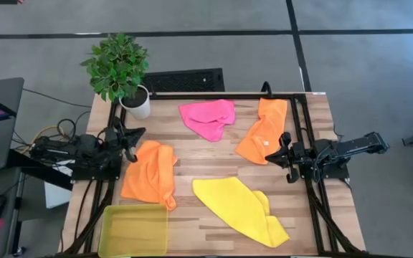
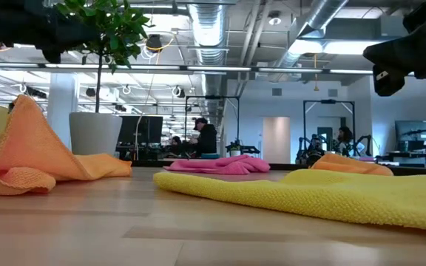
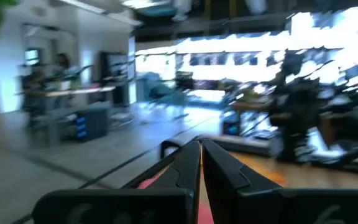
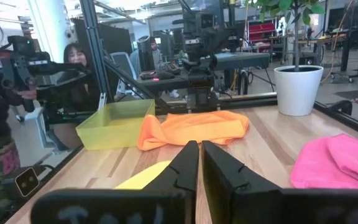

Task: Fold microfiber towels
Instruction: Fold the pink microfiber towel

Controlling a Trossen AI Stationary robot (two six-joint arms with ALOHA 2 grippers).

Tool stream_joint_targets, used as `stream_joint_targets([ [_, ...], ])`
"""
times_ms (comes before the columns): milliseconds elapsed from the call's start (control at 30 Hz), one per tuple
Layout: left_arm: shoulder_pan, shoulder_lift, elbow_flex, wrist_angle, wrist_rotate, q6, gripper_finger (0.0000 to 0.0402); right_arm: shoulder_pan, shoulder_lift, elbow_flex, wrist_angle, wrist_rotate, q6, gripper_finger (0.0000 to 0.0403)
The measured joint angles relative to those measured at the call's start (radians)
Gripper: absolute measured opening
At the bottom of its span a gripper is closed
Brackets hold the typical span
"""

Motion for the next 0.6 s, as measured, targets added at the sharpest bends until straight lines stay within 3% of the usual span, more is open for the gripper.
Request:
stream_joint_targets([
  [200, 0.002, 0.175, 0.096, -0.005, -0.231, 0.086, 0.0002, 0.0, 0.0, 0.0, 0.0, 0.0, 0.0, 0.0044],
  [300, 0.003, 0.322, 0.191, -0.008, -0.283, 0.105, 0.0001, 0.0, 0.0, 0.0, 0.0, 0.0, 0.0, 0.0044],
  [467, 0.026, 0.596, 0.393, -0.196, -0.26, 0.045, 0.0, 0.0, 0.0, 0.0, 0.0, 0.0, 0.0, 0.0044],
  [600, 0.101, 0.786, 0.576, -0.434, -0.087, -0.135, 0.0, 0.0, 0.0, 0.0, 0.0, 0.0, 0.0, 0.0044],
])
